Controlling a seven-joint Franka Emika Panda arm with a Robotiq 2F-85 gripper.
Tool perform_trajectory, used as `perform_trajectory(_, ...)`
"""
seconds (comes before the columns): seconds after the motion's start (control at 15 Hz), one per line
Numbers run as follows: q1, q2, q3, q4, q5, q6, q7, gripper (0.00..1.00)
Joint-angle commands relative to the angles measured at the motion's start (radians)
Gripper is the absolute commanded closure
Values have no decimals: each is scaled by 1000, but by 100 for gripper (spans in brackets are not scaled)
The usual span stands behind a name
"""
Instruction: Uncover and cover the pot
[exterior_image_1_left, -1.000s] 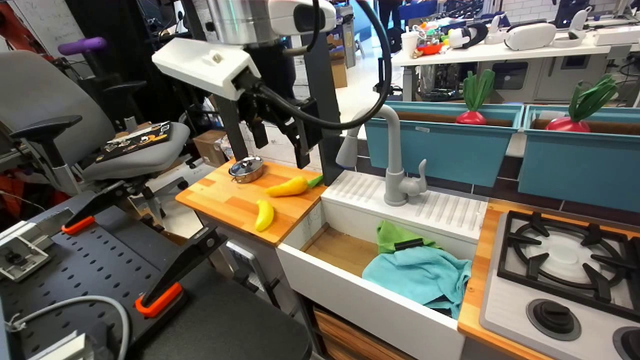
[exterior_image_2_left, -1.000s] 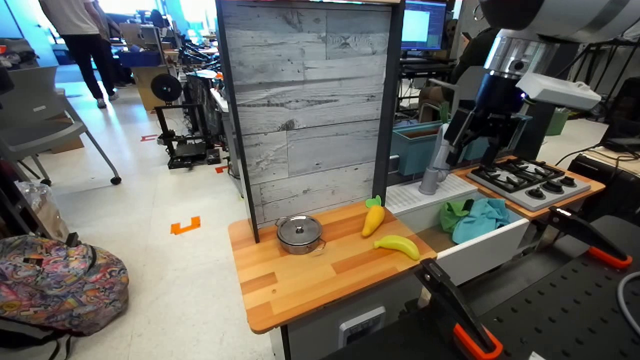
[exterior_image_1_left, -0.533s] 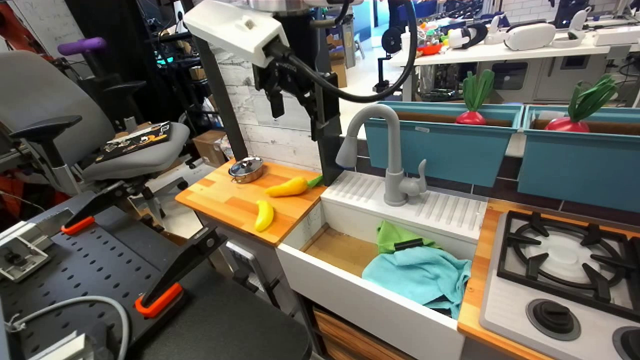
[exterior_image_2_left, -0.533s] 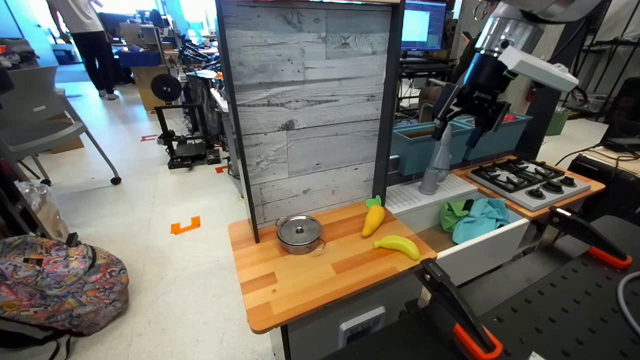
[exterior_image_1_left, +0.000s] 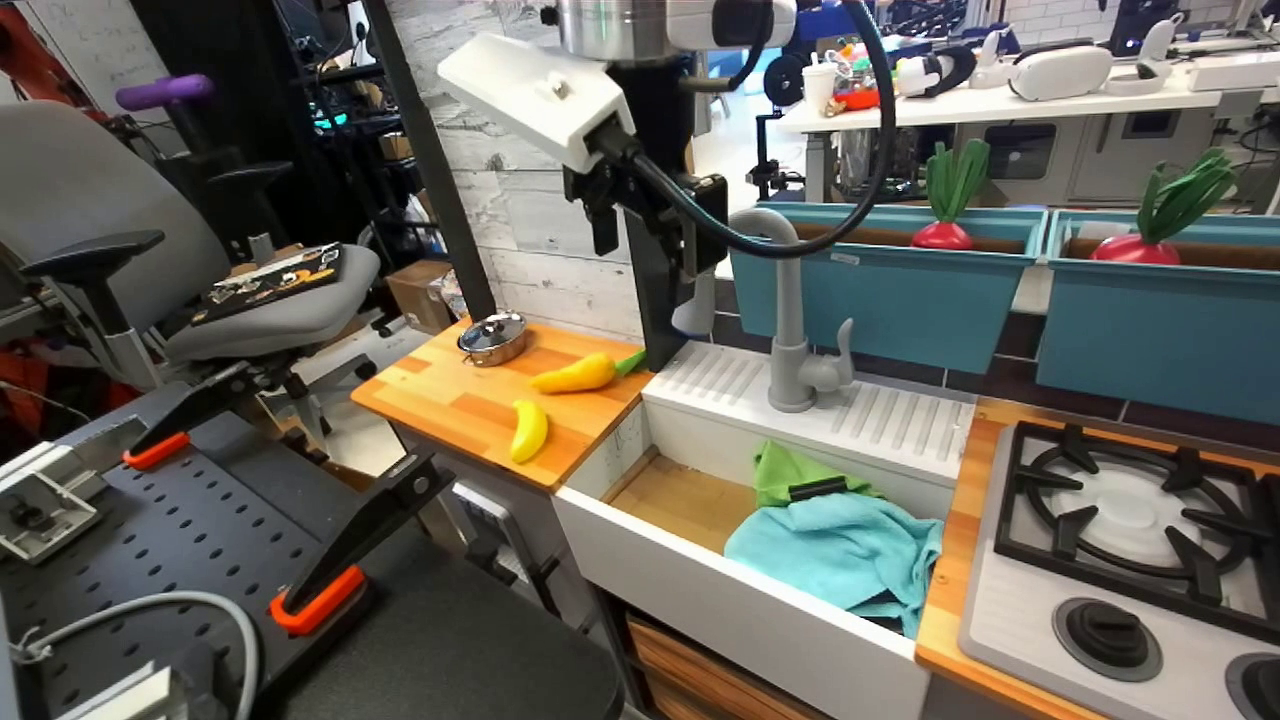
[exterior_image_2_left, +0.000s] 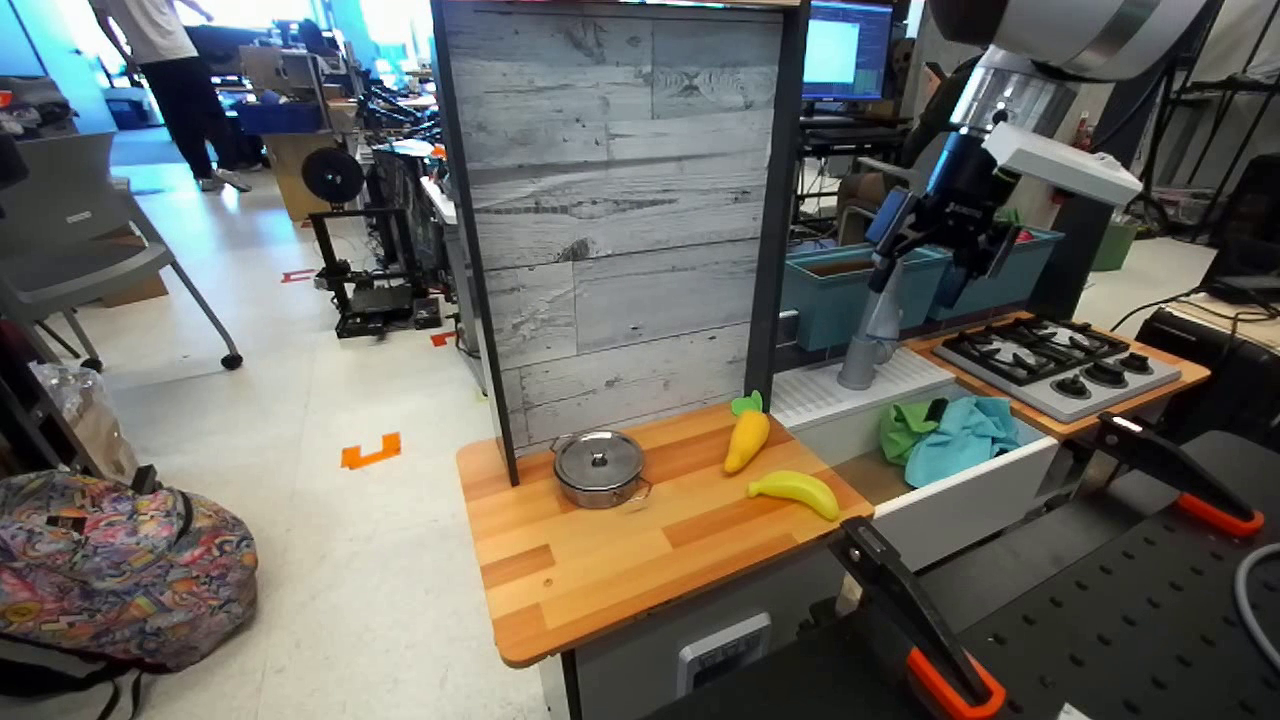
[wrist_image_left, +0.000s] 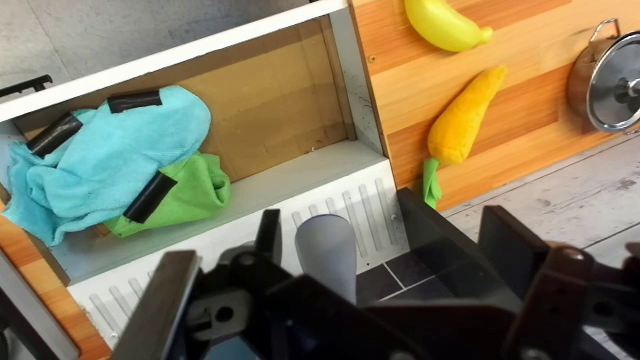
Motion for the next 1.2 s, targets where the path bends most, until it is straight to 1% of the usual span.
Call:
perform_trajectory(0.0,23,38,-35,48,11,6,47,0)
perform_trajectory(0.33,45,50,-67,67,-1,22,130,0)
perform_trajectory(0.73,107,60,-110,101,-24,32,244,0)
perform_trajectory(1.07,163,78,-147,124,-45,75,330,0)
perform_trajectory(1.13,172,82,-154,127,-50,80,343,2)
